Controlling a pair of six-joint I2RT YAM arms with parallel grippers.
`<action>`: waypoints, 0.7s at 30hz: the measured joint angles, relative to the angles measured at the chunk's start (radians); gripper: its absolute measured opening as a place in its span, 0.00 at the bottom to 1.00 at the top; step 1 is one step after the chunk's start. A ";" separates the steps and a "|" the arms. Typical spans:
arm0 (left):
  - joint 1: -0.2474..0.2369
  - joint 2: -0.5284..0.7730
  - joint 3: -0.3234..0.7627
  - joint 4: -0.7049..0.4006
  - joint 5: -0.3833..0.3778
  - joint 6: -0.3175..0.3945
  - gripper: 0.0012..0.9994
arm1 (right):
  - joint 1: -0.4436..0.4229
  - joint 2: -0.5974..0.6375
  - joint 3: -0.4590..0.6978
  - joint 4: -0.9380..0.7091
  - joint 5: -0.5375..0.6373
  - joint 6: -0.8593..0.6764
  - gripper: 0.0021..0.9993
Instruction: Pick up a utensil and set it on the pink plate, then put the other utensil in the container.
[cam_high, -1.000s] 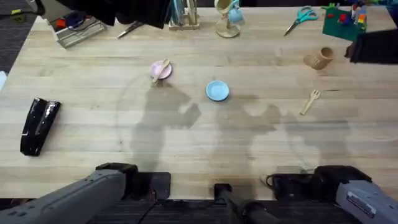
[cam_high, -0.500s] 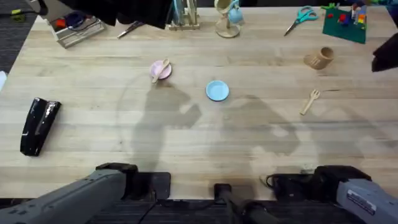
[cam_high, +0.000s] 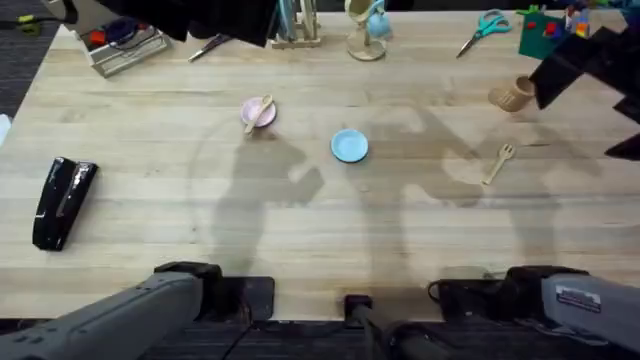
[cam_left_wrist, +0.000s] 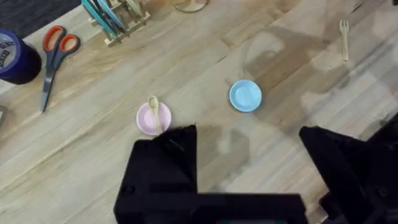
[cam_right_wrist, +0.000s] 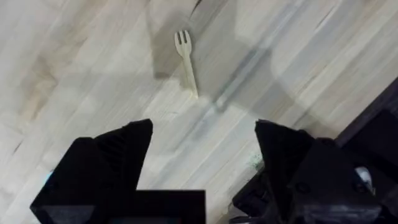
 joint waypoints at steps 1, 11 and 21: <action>0.000 0.000 0.000 0.000 0.000 0.000 0.99 | 0.000 0.000 -0.015 0.012 -0.004 -0.002 0.99; 0.000 0.000 0.000 0.000 0.000 0.000 0.99 | 0.000 0.000 -0.236 0.228 -0.093 -0.039 1.00; 0.000 0.000 0.000 0.000 0.000 0.000 0.99 | -0.029 0.054 -0.297 0.318 -0.105 -0.044 1.00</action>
